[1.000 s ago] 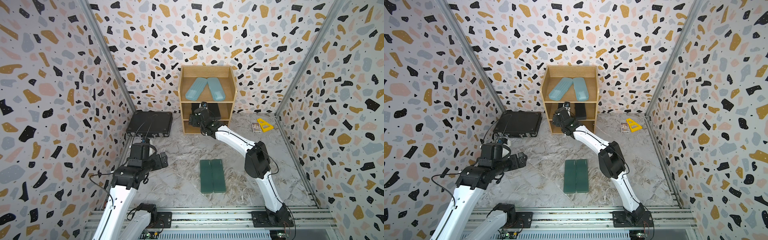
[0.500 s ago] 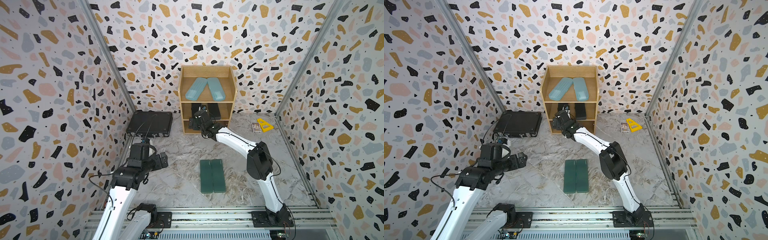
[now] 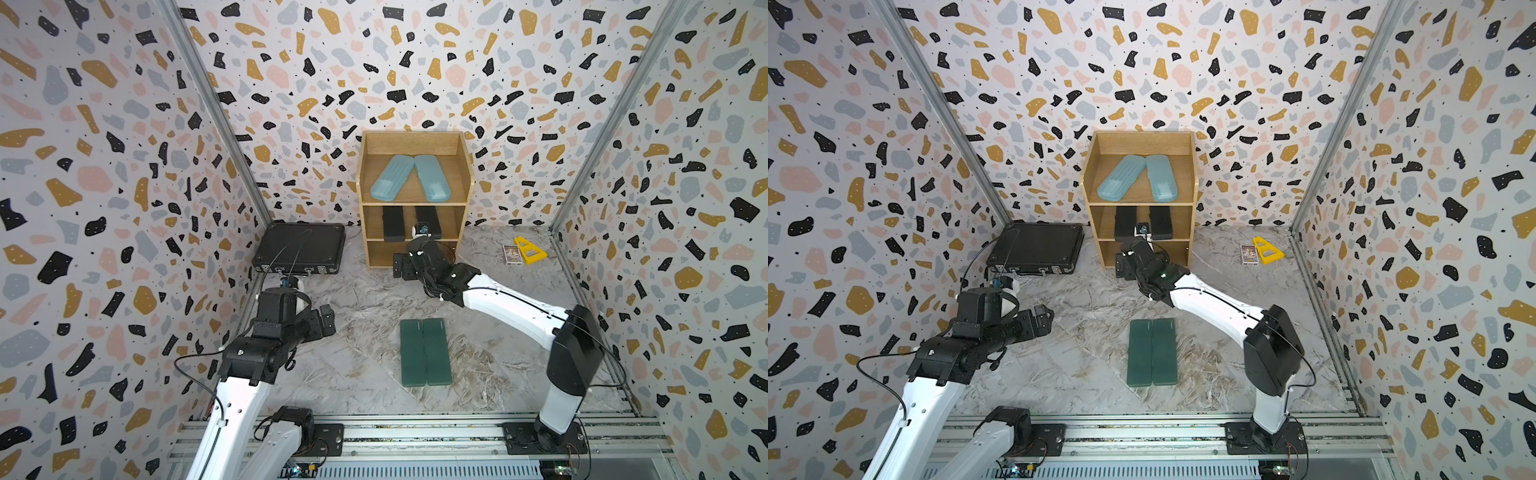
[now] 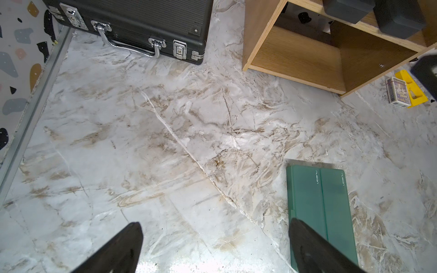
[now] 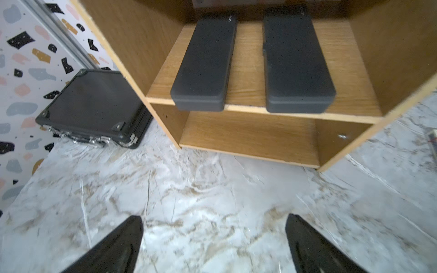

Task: Place the pencil cases on the shelf according to color
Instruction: Place the pencil case on the shelf, then pick up the pencil case from the center of the board.

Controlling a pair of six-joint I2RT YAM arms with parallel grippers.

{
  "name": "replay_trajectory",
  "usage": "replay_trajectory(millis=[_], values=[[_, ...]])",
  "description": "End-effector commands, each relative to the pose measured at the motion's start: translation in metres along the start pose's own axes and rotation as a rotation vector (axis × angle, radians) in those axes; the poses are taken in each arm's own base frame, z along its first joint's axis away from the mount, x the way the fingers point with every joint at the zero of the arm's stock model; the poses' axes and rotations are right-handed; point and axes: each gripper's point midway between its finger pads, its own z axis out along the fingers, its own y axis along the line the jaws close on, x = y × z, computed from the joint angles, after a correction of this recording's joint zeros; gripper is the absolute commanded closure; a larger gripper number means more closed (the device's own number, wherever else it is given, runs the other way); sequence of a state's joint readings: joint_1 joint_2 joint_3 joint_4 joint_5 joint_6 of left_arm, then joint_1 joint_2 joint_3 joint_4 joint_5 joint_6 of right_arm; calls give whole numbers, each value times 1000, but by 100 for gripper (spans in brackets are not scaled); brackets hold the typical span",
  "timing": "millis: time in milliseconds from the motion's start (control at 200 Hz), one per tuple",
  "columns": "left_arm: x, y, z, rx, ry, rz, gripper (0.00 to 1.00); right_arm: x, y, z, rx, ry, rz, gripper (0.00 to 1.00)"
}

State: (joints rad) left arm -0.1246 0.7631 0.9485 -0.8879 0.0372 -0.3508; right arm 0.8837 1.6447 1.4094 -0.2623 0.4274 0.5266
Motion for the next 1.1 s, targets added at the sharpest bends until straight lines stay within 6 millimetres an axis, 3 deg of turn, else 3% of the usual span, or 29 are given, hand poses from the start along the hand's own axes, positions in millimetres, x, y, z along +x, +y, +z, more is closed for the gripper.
replay_trajectory(millis=[0, 130, 290, 430, 621, 726, 876, 1096], values=[[-4, -1, 1, 5, -15, 9, 0, 18, -36, -45, 56, 37, -14, 0], [0, -20, -9, 107, 33, -82, 0, 55, -73, -88, 80, 125, -31, 0], [15, -35, -10, 196, 41, -188, 0, 100, -85, -129, -24, 272, -23, 0], [43, -42, 2, 186, 93, -154, 0, 141, -92, -146, -54, 423, -27, 0], [82, -47, 26, 136, 163, -80, 0, 197, -86, -140, -91, 625, -8, 0], [94, -46, 35, 106, 177, -48, 0, 217, -80, -130, -113, 677, 21, 1], [104, -62, 45, 160, 195, -52, 0, 234, -71, -114, -118, 709, 58, 0], [119, -70, 59, 158, 220, -17, 1, 241, -61, -100, -82, 709, 38, 0]])
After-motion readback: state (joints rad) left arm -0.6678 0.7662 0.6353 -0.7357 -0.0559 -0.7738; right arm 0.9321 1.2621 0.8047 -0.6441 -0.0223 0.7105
